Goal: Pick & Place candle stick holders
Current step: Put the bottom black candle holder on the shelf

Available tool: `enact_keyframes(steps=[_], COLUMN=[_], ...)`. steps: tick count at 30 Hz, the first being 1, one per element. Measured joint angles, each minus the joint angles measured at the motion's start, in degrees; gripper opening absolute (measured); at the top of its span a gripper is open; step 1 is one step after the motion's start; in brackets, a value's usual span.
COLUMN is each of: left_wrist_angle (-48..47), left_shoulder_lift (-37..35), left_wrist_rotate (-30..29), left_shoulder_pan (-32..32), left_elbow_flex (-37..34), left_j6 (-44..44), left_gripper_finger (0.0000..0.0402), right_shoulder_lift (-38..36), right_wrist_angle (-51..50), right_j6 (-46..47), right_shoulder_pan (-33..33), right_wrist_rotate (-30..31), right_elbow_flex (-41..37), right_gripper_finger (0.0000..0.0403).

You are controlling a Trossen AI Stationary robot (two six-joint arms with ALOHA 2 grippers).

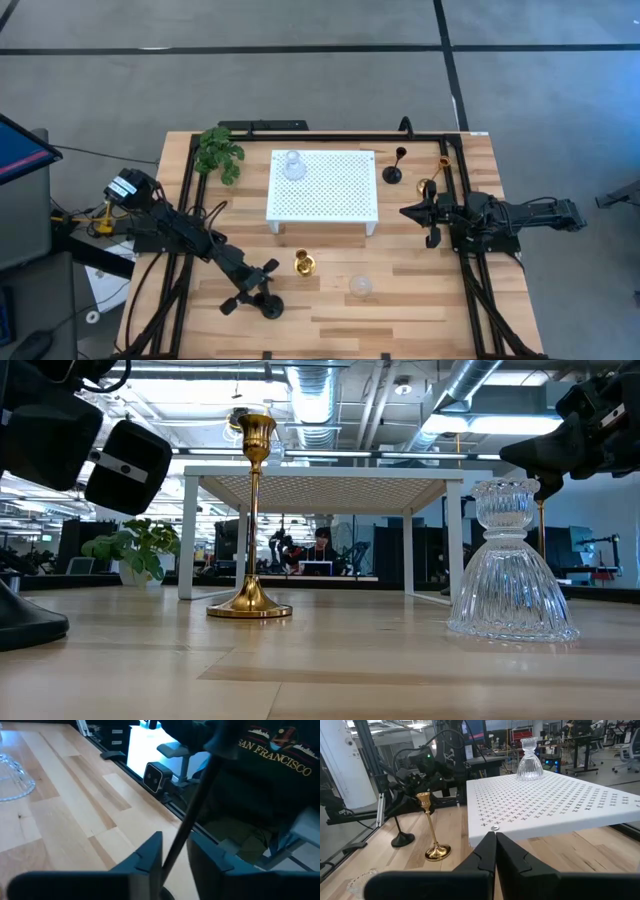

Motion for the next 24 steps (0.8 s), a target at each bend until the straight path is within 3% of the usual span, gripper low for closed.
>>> enact_keyframes(steps=[9, 16, 24], left_wrist_angle=[1.2, 1.0, -0.1], left_shoulder_lift=[0.0, -1.2, -2.5], left_wrist_rotate=[-1.4, -14.9, -16.9], left_shoulder_pan=[0.0, 0.1, 0.0], left_elbow_flex=[0.0, 0.0, -0.1], left_j6=[-0.6, -12.7, -14.6], left_gripper_finger=[0.0016, 0.0024, 0.0018], right_shoulder_lift=[0.0, 0.0, 0.0], right_wrist_angle=[0.0, 0.0, 0.0], right_j6=[0.0, 0.0, 0.0], right_shoulder_pan=[0.0, 0.0, 0.0], right_wrist_rotate=[0.0, 0.0, 0.0], right_elbow_flex=[0.0, 0.0, 0.0], right_gripper_finger=[0.0, 0.0, 0.0])
